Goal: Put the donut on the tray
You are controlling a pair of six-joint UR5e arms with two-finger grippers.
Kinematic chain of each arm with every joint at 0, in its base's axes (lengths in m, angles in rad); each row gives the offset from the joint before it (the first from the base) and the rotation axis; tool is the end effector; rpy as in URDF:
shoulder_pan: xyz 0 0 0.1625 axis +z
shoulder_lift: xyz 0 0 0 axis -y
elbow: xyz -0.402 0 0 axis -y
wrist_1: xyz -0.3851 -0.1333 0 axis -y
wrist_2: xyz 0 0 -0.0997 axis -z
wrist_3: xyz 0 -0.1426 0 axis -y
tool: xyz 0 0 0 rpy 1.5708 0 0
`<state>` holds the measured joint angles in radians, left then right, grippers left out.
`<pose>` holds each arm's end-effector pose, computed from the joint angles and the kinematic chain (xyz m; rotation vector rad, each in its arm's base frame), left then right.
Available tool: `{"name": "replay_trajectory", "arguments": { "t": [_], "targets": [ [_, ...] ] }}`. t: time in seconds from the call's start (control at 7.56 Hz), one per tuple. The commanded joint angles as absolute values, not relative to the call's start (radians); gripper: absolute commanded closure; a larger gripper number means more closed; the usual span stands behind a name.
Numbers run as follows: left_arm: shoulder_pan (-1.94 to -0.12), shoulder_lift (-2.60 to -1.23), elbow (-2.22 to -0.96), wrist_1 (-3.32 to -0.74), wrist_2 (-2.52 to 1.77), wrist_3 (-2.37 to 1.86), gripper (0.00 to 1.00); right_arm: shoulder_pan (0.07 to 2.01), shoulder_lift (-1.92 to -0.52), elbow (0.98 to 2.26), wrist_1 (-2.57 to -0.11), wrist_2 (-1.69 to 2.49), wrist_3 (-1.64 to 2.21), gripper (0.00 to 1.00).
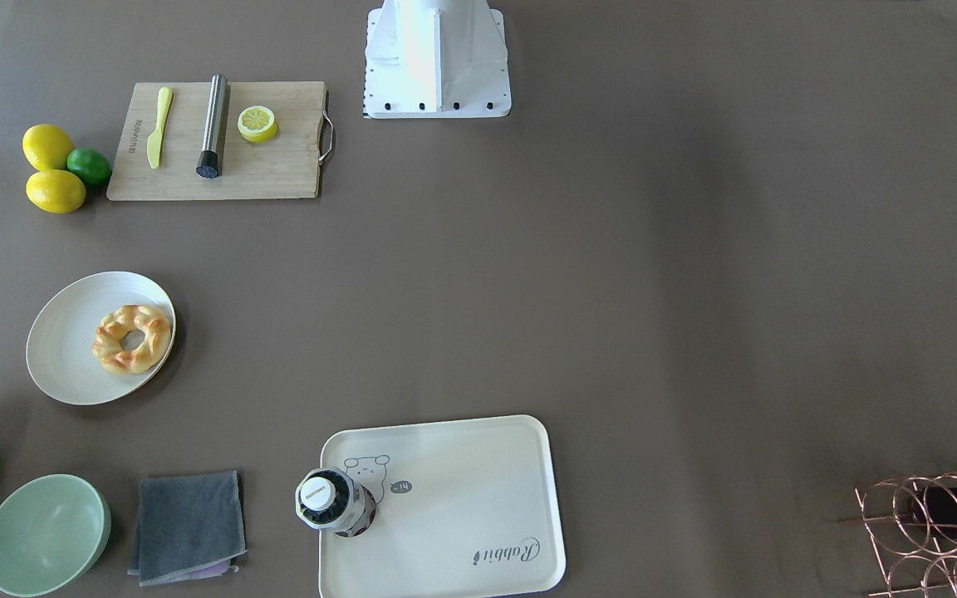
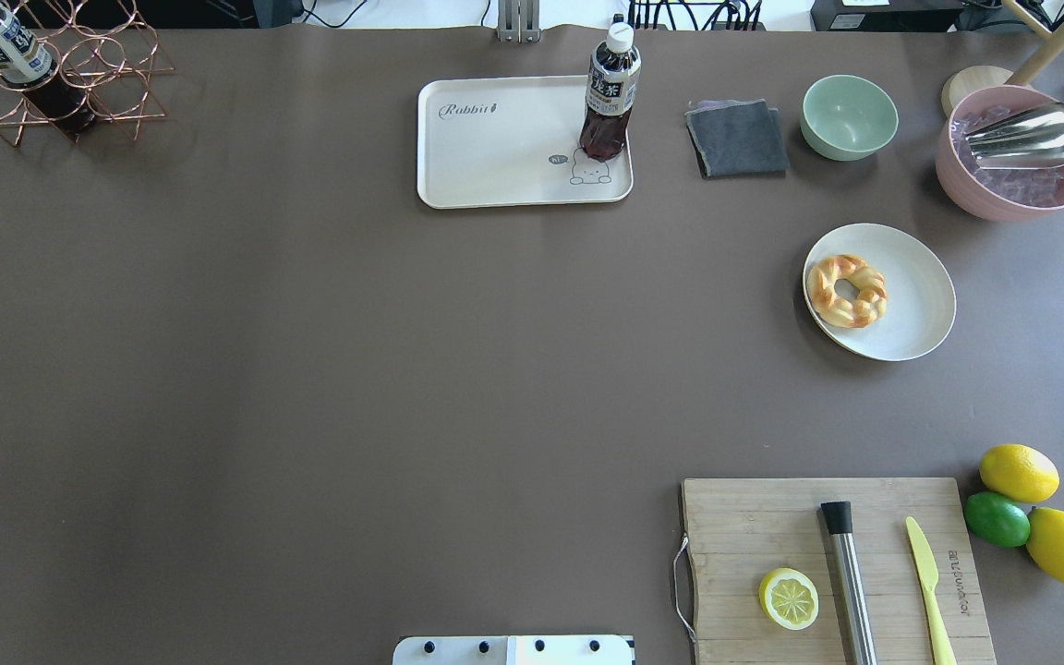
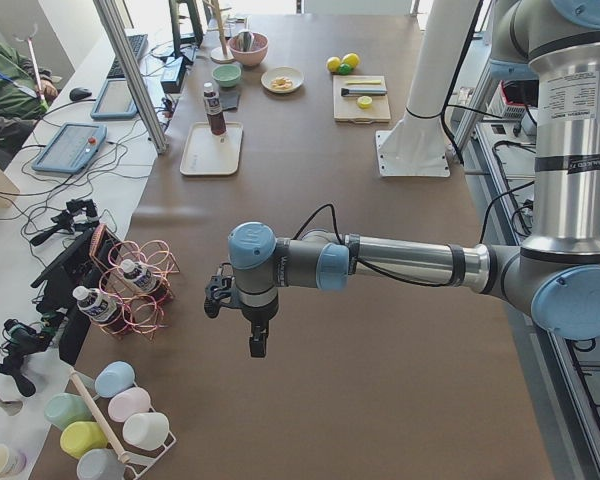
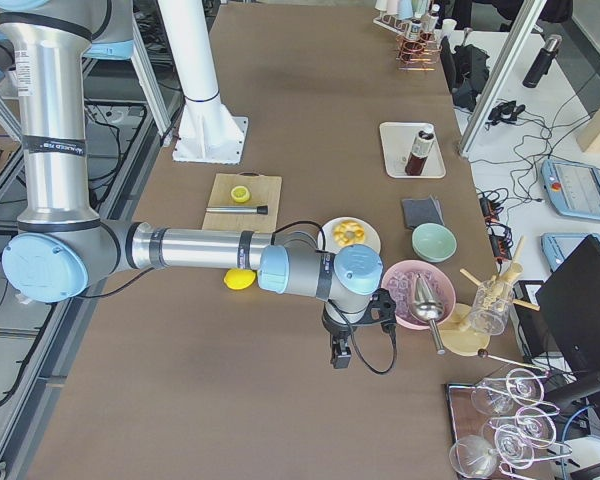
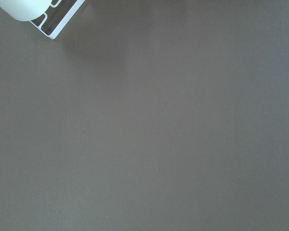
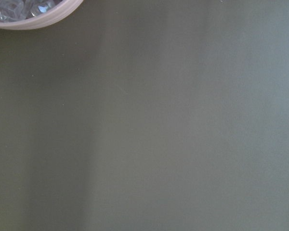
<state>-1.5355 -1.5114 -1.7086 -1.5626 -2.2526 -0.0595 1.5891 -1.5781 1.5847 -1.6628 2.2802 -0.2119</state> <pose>-0.0269 -0.4685 0.6371 0.0351 0.6839 0.0007 0.0490 -0.4714 0.6783 0.0002 -0.7144 -0.1550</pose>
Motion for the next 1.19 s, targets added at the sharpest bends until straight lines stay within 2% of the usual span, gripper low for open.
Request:
{"name": "replay_trajectory", "arguments": {
  "t": [0.0, 0.53, 1.06],
  "targets": [
    [-1.536, -1.511, -1.753, -1.563, -2.253, -0.06, 0.01, 1.586, -1.578, 1.591, -1.663, 2.281, -0.212, 0.0],
    [-1.543, -1.549, -1.743, -1.565, -2.238, -0.061, 0.01, 1.574, -1.575, 1.603, -1.663, 2.284, -0.212, 0.0],
    [-1.545, -1.548, -1.717, -1.675, -2.178, -0.063, 0.01, 1.545, -1.569, 1.652, -1.66, 2.344, -0.196, 0.0]
  ]
}}
